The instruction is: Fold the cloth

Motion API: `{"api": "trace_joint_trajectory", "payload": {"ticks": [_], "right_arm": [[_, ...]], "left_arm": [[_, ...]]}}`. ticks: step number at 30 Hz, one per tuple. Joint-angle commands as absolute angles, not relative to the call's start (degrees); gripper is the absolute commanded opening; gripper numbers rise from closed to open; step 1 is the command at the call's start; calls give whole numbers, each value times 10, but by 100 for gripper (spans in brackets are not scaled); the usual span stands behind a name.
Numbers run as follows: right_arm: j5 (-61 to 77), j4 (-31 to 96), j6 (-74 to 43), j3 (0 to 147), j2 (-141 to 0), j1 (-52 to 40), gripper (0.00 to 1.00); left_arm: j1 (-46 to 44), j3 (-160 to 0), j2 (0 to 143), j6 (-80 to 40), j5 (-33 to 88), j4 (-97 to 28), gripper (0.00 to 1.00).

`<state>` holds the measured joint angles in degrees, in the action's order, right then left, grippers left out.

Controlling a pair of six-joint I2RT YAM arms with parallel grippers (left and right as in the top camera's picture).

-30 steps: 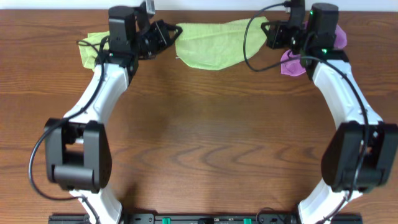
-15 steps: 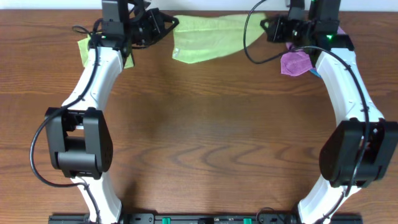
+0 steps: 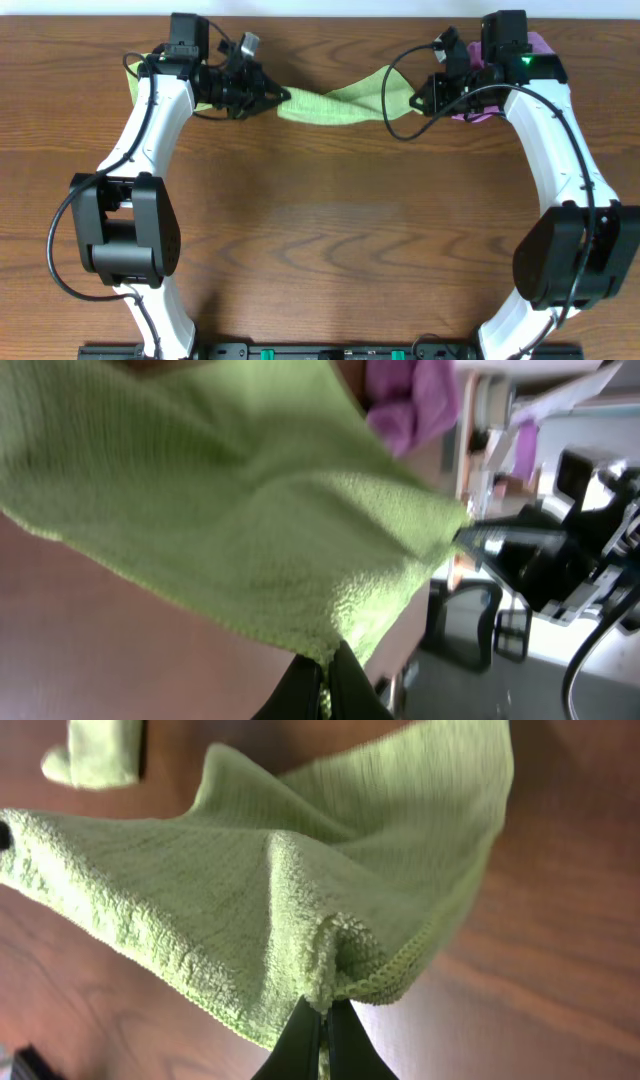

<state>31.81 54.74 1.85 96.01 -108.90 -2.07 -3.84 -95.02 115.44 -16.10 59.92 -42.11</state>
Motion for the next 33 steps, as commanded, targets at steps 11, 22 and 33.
{"api": "trace_joint_trajectory", "payload": {"ticks": [11,22,33], "right_arm": [[302,595,100,879,-1058,-27,1],[302,520,86,694,-983,-27,1],[300,489,82,584,-936,-27,2]], "left_arm": [[-46,-955,1143,50,545,-632,6],[-66,-889,1143,63,502,-658,6],[-91,-803,1143,69,508,-643,6]]}}
